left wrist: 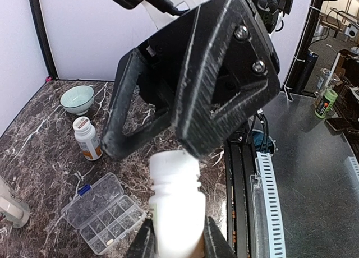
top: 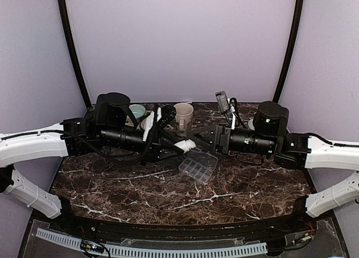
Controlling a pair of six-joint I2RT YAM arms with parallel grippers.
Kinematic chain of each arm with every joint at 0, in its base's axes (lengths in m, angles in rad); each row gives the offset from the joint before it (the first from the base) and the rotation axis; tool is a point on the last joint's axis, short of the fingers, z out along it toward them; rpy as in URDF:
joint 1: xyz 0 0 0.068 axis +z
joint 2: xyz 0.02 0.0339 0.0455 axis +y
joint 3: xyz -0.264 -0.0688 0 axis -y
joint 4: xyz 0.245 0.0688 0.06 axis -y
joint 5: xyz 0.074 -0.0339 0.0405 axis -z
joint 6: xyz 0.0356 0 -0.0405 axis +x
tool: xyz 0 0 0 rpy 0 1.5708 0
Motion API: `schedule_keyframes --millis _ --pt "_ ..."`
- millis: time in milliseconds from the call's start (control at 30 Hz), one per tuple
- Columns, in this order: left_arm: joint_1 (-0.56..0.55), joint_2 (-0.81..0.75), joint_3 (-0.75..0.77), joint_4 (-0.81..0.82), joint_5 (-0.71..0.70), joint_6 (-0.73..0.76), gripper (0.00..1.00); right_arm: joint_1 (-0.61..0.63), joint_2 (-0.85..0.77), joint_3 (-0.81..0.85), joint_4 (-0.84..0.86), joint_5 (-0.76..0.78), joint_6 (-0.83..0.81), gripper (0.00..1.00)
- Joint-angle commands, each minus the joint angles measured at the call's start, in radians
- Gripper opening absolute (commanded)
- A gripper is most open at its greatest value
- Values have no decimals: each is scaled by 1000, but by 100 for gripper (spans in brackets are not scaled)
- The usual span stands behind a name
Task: Sort the pills into containers
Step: Unscrew the lid of the pill bottle.
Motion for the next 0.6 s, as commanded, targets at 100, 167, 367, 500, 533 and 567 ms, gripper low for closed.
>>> schedule_keyframes --millis 100,167,367,500,533,567 --pt "-4 -28 -39 42 -113 53 0 -6 15 106 -156 154 155 57" --pt "-4 -35 -49 52 -146 68 0 -6 23 123 -203 162 184 57" --pt "-6 -43 -69 74 -222 102 0 -6 64 172 -311 168 238 56" --pt "-9 -39 -71 75 -238 117 0 -6 87 176 -322 160 265 56" --pt "-11 -38 -72 74 -241 120 0 -6 91 175 -322 157 270 56" --pt "-12 -36 -72 73 -242 122 0 -6 95 175 -318 154 271 56"
